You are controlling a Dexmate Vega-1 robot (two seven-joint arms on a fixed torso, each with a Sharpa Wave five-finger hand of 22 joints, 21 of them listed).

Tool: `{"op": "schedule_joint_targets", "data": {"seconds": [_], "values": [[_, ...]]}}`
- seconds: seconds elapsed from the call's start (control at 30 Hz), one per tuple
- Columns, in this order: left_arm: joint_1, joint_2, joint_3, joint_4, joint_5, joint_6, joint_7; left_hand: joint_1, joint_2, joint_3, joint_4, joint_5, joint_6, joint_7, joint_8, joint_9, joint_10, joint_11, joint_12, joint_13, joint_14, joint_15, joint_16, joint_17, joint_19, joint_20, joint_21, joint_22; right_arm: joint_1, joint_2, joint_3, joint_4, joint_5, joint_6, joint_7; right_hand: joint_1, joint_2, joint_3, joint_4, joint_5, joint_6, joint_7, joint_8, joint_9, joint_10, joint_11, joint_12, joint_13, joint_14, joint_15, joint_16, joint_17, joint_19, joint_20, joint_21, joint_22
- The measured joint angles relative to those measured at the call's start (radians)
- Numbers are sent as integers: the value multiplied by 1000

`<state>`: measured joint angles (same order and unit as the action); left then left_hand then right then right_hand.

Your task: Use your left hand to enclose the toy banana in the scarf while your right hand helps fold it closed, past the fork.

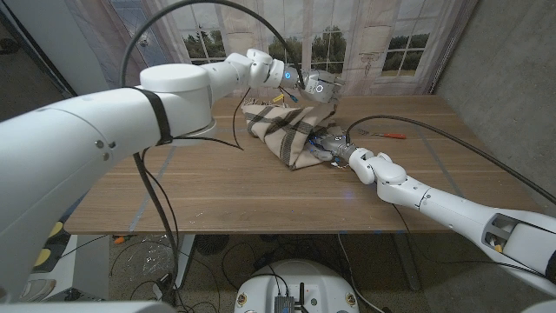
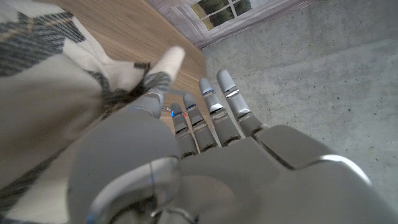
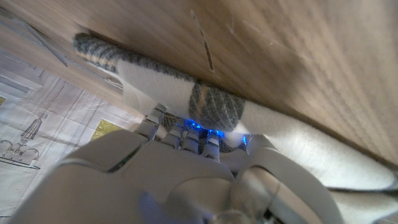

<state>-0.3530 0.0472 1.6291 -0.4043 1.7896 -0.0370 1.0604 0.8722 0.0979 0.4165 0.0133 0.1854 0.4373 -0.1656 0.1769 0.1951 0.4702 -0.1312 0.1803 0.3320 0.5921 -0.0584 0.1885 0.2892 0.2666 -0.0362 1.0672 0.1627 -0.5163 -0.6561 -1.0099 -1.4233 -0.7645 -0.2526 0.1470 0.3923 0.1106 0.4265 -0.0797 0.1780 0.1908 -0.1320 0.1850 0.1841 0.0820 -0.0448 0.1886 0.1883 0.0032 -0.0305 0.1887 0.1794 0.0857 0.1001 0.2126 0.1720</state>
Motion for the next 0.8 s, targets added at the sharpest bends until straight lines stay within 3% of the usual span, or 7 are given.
{"op": "schedule_joint_targets", "data": {"seconds": [0.17,0.4,0.63,0.67,0.7,0.73,0.8], "values": [[4,71,31,-115,-93,54,12,-72,0,-2,23,0,-69,6,0,0,-62,16,0,-17,-64,7,0,-15,-26,26,-41,3,0,-3,1,-11,-4,-5,14,0,0,0,0,4,0,0,-2,0,0,0,0,0,0,0,0,0,0,0,0,0],[27,191,34,-298,-151,122,-35,-91,5,-2,31,0,-90,3,0,-5,-71,14,0,-21,-81,7,0,-20,-29,29,-49,3,-2,-12,7,-38,-21,-23,64,0,0,0,0,4,-2,2,1,-1,0,0,0,0,0,0,0,0,0,0,0,0],[89,310,-20,-512,-195,229,-101,-94,1,-2,31,0,-87,-6,0,-5,-71,14,5,-26,-86,11,0,-24,-29,29,-58,3,-28,-33,27,-100,-40,-66,69,1,0,0,0,4,6,2,7,5,0,0,0,0,0,0,0,0,3,-2,0,0],[109,337,-39,-557,-195,229,-101,-99,5,-2,31,0,-87,-6,0,-5,-71,14,5,-26,-87,12,0,-25,-29,29,-58,3,-28,-33,27,-100,-45,-79,67,14,-13,-1,-1,4,8,3,7,5,0,0,1,0,0,0,0,0,8,0,0,0],[120,351,-51,-580,-201,268,-128,-104,0,-2,31,0,-85,-8,0,-5,-71,14,5,-26,-87,12,0,-25,-29,29,-58,3,-40,-43,40,-130,-47,-87,65,22,-21,-21,-21,4,8,3,8,4,0,0,4,0,0,0,3,0,13,2,0,0],[128,360,-59,-597,-201,268,-128,-104,0,-2,31,0,-84,-10,0,-5,-71,14,5,-26,-87,12,0,-25,-29,29,-62,3,-40,-43,40,-130,-50,-94,61,22,-21,-17,-46,5,8,3,8,4,0,0,4,0,1,-1,5,0,13,2,0,0],[152,385,-83,-641,-202,287,-142,-104,0,-2,31,0,-84,-10,0,-5,-71,14,9,-31,-87,12,0,-25,-29,29,-62,3,-47,-48,48,-146,-56,-110,53,22,-21,-18,-52,6,8,4,8,2,0,0,5,0,11,-3,5,0,18,5,0,0]]}}
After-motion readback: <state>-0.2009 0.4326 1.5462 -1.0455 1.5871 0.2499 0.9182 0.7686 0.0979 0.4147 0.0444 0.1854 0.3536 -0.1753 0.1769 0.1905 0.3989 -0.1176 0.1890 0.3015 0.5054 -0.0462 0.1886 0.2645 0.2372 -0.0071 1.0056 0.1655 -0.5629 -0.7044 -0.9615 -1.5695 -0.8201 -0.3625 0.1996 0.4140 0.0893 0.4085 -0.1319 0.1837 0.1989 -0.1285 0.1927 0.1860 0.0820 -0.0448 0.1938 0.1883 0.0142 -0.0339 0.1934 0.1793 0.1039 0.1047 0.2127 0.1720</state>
